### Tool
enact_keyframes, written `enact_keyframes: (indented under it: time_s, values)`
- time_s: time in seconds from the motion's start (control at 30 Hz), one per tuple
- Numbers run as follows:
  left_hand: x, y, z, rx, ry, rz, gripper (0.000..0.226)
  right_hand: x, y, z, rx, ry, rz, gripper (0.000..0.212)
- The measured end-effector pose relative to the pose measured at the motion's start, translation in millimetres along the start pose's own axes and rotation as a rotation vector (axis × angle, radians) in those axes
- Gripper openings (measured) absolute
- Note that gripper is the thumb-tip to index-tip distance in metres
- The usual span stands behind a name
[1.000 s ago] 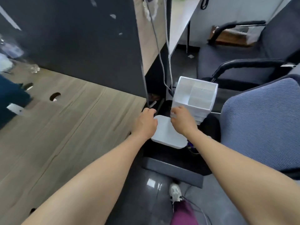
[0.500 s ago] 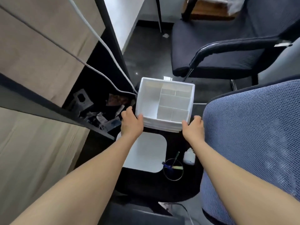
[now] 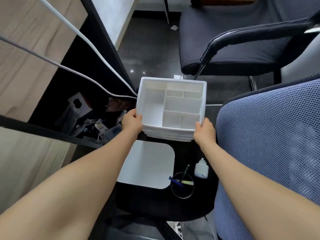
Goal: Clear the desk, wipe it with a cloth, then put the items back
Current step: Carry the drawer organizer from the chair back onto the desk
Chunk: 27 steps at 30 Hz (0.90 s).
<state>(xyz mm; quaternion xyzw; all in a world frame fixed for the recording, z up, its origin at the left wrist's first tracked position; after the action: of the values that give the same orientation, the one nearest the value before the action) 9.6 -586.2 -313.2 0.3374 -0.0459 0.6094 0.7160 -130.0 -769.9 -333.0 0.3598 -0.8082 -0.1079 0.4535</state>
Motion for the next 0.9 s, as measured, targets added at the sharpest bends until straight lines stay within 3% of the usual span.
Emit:
enact_keyframes:
  time_s: [0.27, 0.57, 0.77, 0.9]
  values:
    - [21, 57, 57, -0.068, 0.040, -0.066, 0.021, 81, 46, -27, 0.092, 0.090, 0.084, 0.025]
    - [97, 172, 126, -0.183, 0.022, -0.072, 0.019, 179, 162, -69, 0.267, 0.133, 0.274, 0.028]
    - [182, 269, 122, -0.275, -0.086, -0.023, 0.017, 200, 276, -71, 0.362, 0.212, 0.334, 0.031]
    - [247, 330, 95, -0.220, -0.065, 0.000, 0.021, 191, 344, -73, 0.395, 0.281, 0.306, 0.028]
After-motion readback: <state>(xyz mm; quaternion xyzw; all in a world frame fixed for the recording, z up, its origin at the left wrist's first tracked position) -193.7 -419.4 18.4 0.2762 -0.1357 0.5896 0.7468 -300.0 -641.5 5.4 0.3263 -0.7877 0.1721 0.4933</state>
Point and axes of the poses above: each hand's wrist, its own y-axis away from the middle knuckle, its own x-axis out of the back of the hand, z = x × y, the point moved 3 cm from there along -y, towards the middle knuckle, and after that the axes turned 8 degrees about y, right-handed, at the moved point
